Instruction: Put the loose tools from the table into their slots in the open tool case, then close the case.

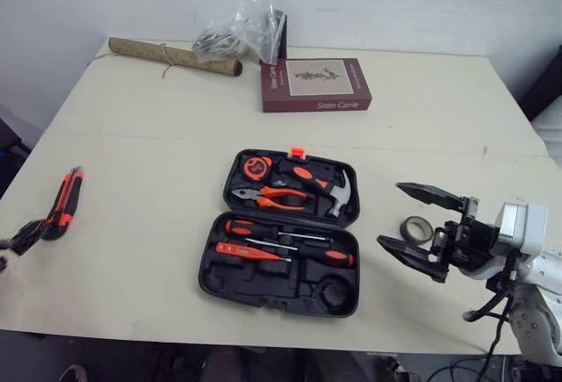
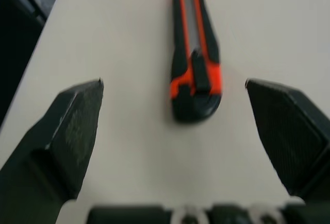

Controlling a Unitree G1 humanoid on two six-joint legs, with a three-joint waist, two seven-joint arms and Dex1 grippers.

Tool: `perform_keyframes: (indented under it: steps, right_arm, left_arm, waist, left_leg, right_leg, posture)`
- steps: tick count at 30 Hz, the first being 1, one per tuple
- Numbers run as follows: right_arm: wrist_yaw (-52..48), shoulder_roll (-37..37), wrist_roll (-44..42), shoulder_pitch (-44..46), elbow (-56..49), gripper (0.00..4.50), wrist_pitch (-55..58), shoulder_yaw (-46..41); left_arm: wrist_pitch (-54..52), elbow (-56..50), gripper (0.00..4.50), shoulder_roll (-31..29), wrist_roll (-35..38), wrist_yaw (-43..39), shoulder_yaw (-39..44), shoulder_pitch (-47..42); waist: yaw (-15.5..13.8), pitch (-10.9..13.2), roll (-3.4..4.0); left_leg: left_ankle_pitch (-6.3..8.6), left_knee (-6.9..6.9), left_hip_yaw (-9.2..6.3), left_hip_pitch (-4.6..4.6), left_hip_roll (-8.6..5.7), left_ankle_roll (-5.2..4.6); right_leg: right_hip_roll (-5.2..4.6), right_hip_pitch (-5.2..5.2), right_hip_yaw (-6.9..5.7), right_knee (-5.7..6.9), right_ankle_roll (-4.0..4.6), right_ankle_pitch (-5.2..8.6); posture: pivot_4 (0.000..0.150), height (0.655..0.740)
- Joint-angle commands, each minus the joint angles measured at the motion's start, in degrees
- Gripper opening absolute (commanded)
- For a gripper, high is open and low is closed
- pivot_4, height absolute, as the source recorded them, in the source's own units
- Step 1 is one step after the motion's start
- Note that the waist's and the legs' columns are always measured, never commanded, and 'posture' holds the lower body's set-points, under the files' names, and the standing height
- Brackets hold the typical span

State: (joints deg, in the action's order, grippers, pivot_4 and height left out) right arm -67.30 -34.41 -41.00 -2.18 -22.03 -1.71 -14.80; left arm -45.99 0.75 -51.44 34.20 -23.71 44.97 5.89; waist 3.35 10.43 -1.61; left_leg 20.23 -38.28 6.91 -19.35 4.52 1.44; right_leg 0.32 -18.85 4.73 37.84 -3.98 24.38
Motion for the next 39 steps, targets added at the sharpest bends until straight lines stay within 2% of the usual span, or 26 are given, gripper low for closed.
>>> perform_keyframes:
  steps: [1, 8, 15, 21, 24, 26, 29, 35, 39]
  right_arm:
    - [-2.29, 0.7, -0.73, 0.24, -0.27, 4.5, -2.05, 0.65]
    - [-5.34, 1.03, 1.05, -0.07, 4.1, 4.5, -5.44, 0.06]
    - [-4.83, 1.11, 2.09, -0.58, 5.42, 4.5, -7.19, -0.24]
    - [-2.27, 0.75, 2.74, 0.42, 3.29, 4.5, -5.56, 0.73]
    - [-0.85, 0.44, 2.88, 0.72, 1.92, 4.5, -4.53, 0.95]
    - [0.04, 0.19, 3.08, 0.74, 1.0, 4.5, -3.83, 0.95]
    - [0.82, -0.18, 3.16, 0.33, 0.12, 4.5, -3.02, 0.72]
    - [0.84, -0.98, 3.45, -1.47, -0.19, 4.5, -2.65, -0.18]
    - [-0.68, -1.69, 3.76, -3.94, 2.17, 4.5, -4.28, -2.4]
  left_arm:
    - [-4.63, 0.43, 4.48, -0.66, -0.55, 1.96, -2.95, -4.08]
    - [-6.17, 11.6, 4.48, -3.06, -6.7, 4.23, -10.69, -14.29]
    - [-1.65, 24.28, 4.48, -4.19, -11.46, -1.58, -18.76, -22.52]
    - [-0.56, 31.91, 4.48, -4.68, -14.87, -4.96, -23.8, -28.01]
    - [-1.85, 32.72, 3.68, -4.96, -15.55, -7.06, -25.25, -28.34]
    - [-2.03, 32.68, 2.7, -4.91, -15.6, -7.95, -25.23, -28.18]
    - [-1.22, 32.16, 1.59, -4.9, -16.0, -8.77, -24.72, -27.55]
    - [9.16, 25.91, 1.59, -4.45, -13.7, -13.09, -18.98, -23.62]
    - [16.33, 6.95, 1.59, -4.26, -7.79, -24.0, -14.41, -16.32]
  waist:
    - [0.0, 0.01, 0.0]
    - [-0.13, 0.03, 0.01]
    - [-0.2, 0.03, 0.03]
    - [-0.67, 0.05, 0.12]
    - [-0.54, 0.03, 0.17]
    - [-0.52, 0.03, 0.17]
    - [-0.57, 0.03, 0.17]
    - [-0.36, 0.04, 0.16]
    - [-0.35, 0.12, -0.25]
  left_leg:
    - [-0.01, -0.01, 0.0, 0.04, 0.0, 0.02]
    - [-0.12, -0.01, 0.03, 0.05, 0.0, 0.07]
    - [-0.19, -0.02, 0.09, 0.03, 0.0, 0.14]
    - [-0.41, -0.08, 0.18, 0.02, 0.0, 0.28]
    - [-0.48, -0.08, 0.18, 0.04, 0.0, 0.34]
    - [-0.48, -0.06, 0.18, 0.05, 0.0, 0.35]
    - [-0.47, -0.06, 0.18, 0.05, 0.0, 0.33]
    - [-0.46, -0.05, 0.18, 0.03, 0.0, 0.32]
    - [-0.46, -0.08, 0.11, -0.19, 0.01, 0.32]
  right_leg:
    - [0.0, 0.0, 0.0, 0.03, 0.0, 0.0]
    - [0.01, -0.08, 0.02, 0.13, 0.01, 0.0]
    - [0.0, -0.27, 0.01, 0.31, 0.01, 0.01]
    - [-0.02, -0.62, 0.02, 1.0, 0.12, 0.06]
    - [-0.01, -0.67, 0.03, 1.17, 0.16, 0.08]
    - [-0.02, -0.67, 0.03, 1.19, 0.17, 0.09]
    - [-0.04, -0.67, 0.02, 1.18, 0.16, 0.09]
    - [-0.06, -0.69, 0.01, 1.16, 0.16, 0.09]
    - [-0.06, -0.81, -0.06, 1.14, 0.16, 0.09]
  posture:
    - [0.15, 0.74]
    - [0.15, 0.74]
    - [0.15, 0.74]
    - [0.15, 0.74]
    - [0.15, 0.74]
    - [0.15, 0.74]
    - [0.15, 0.74]
    - [0.15, 0.74]
    - [0.15, 0.74]
